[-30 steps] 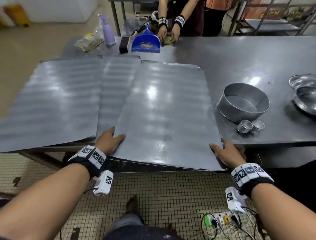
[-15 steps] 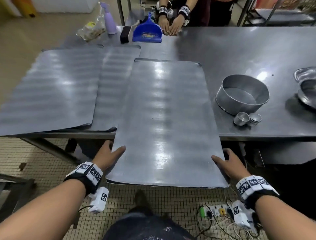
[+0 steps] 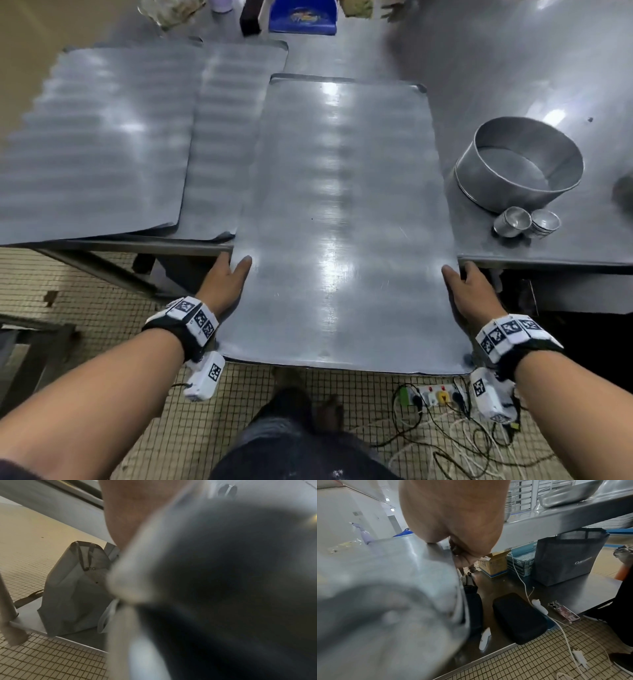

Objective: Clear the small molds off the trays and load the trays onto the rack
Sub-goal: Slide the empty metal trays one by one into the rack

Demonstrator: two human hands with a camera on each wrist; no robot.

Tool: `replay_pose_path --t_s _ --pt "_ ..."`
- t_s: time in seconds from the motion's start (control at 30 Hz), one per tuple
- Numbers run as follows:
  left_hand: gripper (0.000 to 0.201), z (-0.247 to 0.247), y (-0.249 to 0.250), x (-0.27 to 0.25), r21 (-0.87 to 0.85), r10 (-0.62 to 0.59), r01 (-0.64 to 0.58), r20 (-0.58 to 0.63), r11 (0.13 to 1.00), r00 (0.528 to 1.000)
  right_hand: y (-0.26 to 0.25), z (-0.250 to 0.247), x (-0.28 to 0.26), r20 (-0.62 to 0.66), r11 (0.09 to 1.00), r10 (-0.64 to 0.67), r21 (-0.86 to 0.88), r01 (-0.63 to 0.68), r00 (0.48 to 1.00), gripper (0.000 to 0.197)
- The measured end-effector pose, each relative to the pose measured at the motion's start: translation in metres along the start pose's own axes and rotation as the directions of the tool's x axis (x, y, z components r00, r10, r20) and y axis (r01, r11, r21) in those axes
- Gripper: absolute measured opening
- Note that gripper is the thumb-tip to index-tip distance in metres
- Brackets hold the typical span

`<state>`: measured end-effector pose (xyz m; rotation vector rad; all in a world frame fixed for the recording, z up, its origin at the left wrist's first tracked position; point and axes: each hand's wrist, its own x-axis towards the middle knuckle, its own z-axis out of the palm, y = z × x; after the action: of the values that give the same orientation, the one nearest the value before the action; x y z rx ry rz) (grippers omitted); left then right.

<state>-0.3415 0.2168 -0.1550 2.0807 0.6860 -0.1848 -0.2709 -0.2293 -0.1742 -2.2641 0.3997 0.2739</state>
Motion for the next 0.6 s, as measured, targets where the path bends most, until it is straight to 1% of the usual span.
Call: replay_pose_path --t_s 0.07,0.2,0.27,0.33,0.43,0.53,0.6 --pt "0.053 0.001 0.0 0.002 0.016 0.016 -0.016 0.004 1.0 1.0 0.004 0.002 0.003 -0.007 0.999 0.006 0.036 -0.005 1.0 0.046" --pt "0.05 -0.004 0.001 0.002 0.017 0.062 -0.062 0.008 0.998 0.998 0.007 -0.003 0.004 0.003 0.999 -0.031 -0.013 0.031 1.0 0.042" --pt "0.052 -0.01 0.001 0.002 0.026 0.074 -0.075 0.033 0.997 0.997 0.002 -0.009 0.0 0.038 0.997 -0.062 -0.039 0.064 0.997 0.039" --pt "0.053 -0.018 0.005 0.003 0.078 0.091 -0.098 0.087 0.992 0.992 -0.005 -0.017 -0.004 0.093 0.993 -0.074 -0.08 0.082 0.993 0.032" --pt "0.044 -0.032 0.018 0.001 0.186 0.092 -0.122 0.164 0.975 0.982 -0.011 -0.028 -0.008 0.169 0.986 -0.094 -0.121 0.115 0.981 0.025" --pt "0.029 -0.046 0.021 0.001 0.22 0.134 -0.179 0.205 0.959 0.97 -0.016 -0.033 -0.011 0.155 0.984 -0.125 -0.108 0.143 0.98 0.027" --pt "0.033 -0.053 0.023 0.002 0.216 0.144 -0.186 0.194 0.959 0.97 -0.021 -0.037 -0.015 0.134 0.986 -0.14 -0.069 0.15 0.981 0.026"
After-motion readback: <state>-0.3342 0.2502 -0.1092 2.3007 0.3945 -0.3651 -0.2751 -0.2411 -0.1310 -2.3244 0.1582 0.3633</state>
